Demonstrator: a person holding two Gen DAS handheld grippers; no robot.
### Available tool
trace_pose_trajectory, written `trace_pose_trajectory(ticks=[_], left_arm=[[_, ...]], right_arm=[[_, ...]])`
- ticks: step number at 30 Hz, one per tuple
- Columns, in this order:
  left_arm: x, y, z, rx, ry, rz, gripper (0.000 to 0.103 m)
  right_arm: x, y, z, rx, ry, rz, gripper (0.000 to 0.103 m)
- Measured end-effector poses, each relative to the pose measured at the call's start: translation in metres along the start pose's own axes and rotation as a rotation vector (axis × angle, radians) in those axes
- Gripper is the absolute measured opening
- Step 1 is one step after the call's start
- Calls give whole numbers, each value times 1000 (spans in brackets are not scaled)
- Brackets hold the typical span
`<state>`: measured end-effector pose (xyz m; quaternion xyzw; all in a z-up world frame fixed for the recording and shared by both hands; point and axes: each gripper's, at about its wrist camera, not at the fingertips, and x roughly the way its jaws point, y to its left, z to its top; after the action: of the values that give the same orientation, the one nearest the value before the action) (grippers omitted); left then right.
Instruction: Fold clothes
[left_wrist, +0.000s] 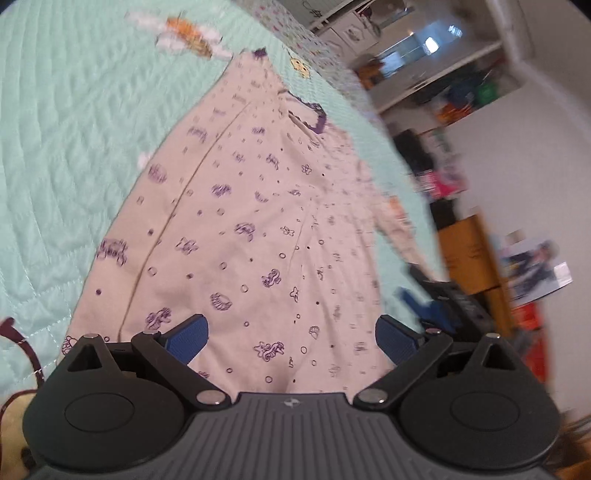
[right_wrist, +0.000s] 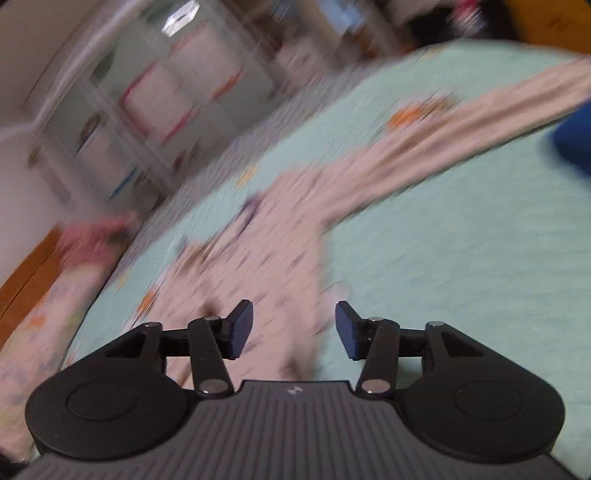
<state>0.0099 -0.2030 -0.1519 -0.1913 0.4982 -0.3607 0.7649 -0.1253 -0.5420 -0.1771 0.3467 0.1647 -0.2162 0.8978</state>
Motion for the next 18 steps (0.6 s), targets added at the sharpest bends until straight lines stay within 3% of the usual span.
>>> trace_pose_trajectory(ticks=[3, 7, 11, 13, 18], left_arm=[[7, -44, 5, 104, 10, 82, 100], [31, -126, 15, 363, 5, 193, 100], [82, -214, 38, 602, 5, 203, 101], [113, -254, 42, 770, -5, 216, 101], [207, -310, 34, 1171, 24, 264, 101]], right_arm=[[-8, -13, -6, -3, -135, -92, 65], [-3, -32, -23, 79, -181, -10, 66], [1, -41, -21, 117, -194, 43, 70], [-1, -41, -20, 99, -182, 68, 70], [-18, -39, -13, 46, -235, 117, 70]])
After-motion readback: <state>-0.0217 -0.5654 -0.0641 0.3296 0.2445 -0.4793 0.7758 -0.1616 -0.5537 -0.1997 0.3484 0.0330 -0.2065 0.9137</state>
